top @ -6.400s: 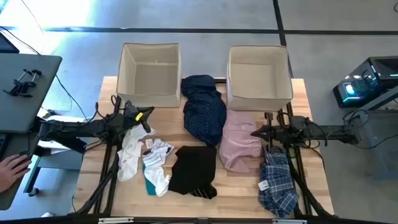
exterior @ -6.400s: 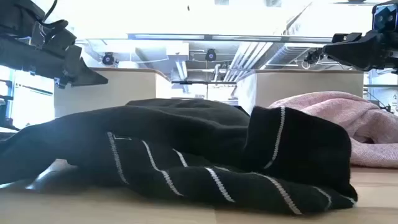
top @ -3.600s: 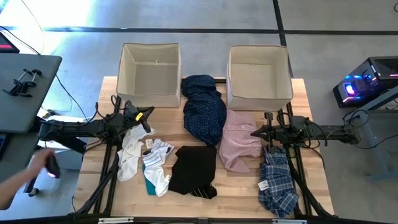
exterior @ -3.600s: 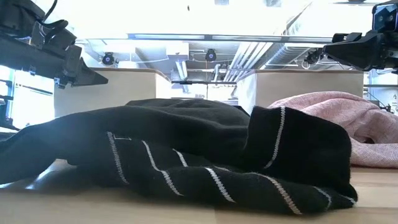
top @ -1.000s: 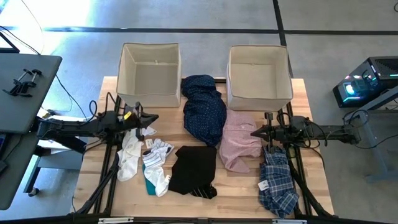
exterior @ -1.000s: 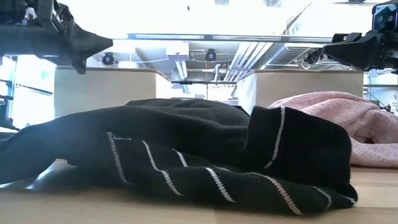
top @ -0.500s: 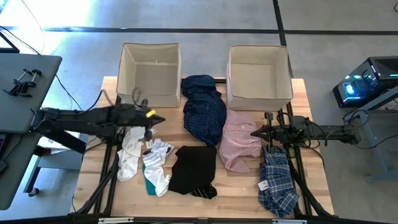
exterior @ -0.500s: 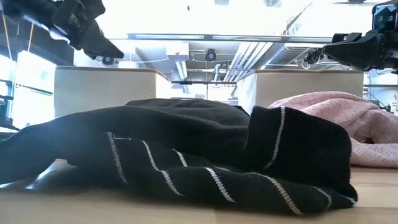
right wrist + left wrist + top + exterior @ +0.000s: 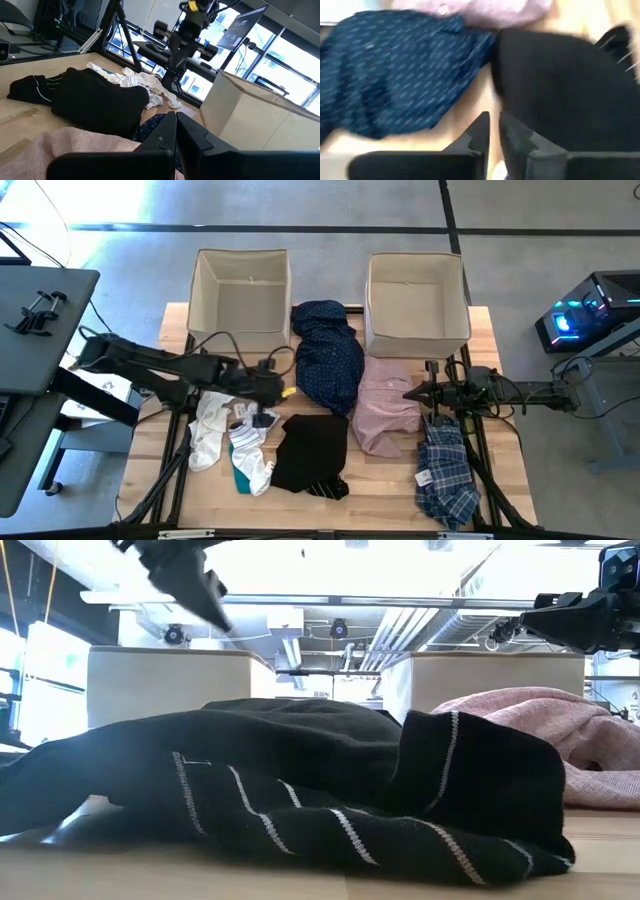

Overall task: Sort clothes
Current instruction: Put the black pants into the left laundry organizer

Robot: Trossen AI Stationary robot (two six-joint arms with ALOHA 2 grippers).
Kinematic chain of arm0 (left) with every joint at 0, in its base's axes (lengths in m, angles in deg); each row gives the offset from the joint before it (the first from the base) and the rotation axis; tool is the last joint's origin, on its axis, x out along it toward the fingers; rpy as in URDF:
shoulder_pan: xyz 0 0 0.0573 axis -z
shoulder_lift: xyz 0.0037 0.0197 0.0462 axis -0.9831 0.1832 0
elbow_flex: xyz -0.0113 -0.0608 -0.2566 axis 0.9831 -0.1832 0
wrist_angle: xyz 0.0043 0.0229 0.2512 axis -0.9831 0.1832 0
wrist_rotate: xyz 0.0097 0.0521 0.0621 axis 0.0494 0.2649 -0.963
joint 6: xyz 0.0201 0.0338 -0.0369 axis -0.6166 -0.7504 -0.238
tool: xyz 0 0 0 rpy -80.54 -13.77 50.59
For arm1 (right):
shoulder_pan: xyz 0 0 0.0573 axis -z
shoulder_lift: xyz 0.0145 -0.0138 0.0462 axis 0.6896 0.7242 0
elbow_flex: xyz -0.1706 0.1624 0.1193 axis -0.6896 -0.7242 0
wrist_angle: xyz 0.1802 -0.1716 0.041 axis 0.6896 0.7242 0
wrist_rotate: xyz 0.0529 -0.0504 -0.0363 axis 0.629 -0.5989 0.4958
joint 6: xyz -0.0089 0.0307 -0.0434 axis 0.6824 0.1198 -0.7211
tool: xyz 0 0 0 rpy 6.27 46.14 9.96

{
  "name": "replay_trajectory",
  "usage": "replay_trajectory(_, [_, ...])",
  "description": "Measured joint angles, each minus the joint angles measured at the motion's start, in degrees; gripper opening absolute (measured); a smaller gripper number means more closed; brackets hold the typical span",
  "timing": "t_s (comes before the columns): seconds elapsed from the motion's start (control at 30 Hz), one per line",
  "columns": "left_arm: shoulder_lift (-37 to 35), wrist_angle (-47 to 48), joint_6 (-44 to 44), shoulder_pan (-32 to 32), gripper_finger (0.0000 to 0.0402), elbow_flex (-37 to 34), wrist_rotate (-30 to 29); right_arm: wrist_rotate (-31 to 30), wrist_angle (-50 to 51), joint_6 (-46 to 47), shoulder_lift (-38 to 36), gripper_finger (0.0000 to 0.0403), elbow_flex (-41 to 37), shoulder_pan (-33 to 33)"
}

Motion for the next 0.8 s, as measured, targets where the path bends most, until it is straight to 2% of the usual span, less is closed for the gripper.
replay_trajectory(0.23, [9.2, -0.7, 3.3, 0.1, 0.0136, 8.0, 7.1, -0.1, 0.0, 0.0, 0.0, 0.0, 0.0, 0.0])
replay_trajectory(0.33, [12.4, -2.6, 6.6, 0.1, 0.0179, 8.5, 7.4, -0.1, 0.0, 0.0, 0.0, 0.0, 0.0, 0.0])
replay_trajectory(0.47, [16.9, -6.1, 15.1, -0.2, 0.0229, 8.6, 7.4, -0.4, 0.0, 0.0, 0.0, 0.0, 0.0, 0.0])
replay_trajectory(0.6, [21.5, -6.1, 21.7, -0.8, 0.0252, 8.5, 7.6, -0.4, 0.0, 0.0, 0.0, 0.0, 0.0, 0.0])
replay_trajectory(0.8, [26.9, -6.3, 27.1, -0.9, 0.0253, 8.5, 9.1, -0.4, 0.0, 0.0, 0.0, 0.0, 0.0, 0.0])
